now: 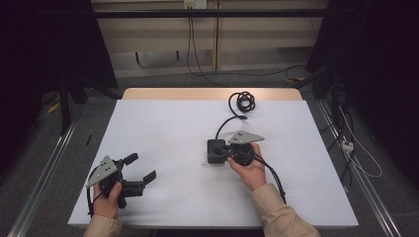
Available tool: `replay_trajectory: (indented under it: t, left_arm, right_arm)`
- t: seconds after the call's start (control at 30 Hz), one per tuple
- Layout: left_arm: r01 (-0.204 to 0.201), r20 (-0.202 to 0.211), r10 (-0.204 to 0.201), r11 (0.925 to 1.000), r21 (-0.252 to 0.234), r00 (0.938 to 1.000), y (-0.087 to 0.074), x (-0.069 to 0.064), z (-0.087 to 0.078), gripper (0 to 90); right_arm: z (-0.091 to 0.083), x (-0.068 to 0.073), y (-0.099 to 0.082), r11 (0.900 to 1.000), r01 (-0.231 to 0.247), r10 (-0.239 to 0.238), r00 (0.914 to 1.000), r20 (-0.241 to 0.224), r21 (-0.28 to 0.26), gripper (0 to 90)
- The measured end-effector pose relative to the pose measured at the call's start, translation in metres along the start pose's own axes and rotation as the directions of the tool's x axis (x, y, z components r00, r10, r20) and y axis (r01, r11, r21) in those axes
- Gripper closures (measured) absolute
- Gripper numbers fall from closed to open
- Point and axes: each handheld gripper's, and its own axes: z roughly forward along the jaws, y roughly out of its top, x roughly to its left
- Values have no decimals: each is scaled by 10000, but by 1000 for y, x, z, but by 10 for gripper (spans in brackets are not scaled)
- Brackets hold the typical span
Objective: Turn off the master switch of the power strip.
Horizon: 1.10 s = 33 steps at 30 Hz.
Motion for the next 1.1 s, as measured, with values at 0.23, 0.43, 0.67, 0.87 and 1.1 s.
replay_trajectory:
  t: [0.23, 0.43, 0.67, 0.87, 1.1]
  left_arm:
    - [-4, -4, 4, 10000, -1, 10000, 0, 0, 0, 31]
    - [0, -8, 0, 10000, -2, 10000, 0, 0, 0, 31]
    - [-17, -3, 17, 10000, 13, 10000, 0, 0, 0, 31]
    - [-25, -22, 25, 10000, 27, 10000, 0, 0, 0, 31]
    - [-29, -36, 29, 10000, 21, 10000, 0, -1, 0, 31]
  right_arm:
    - [0, 0, 0, 10000, 1, -1, 10000, -2, -32, 900]
    - [0, 0, -1, 10000, 25, -25, 10000, 24, -35, 900]
    - [0, 1, -1, 10000, 7, -7, 10000, 30, -30, 900]
    - [0, 0, -1, 10000, -32, 32, 10000, 16, -27, 900]
    - [0, 1, -1, 10000, -34, 34, 10000, 35, -8, 900]
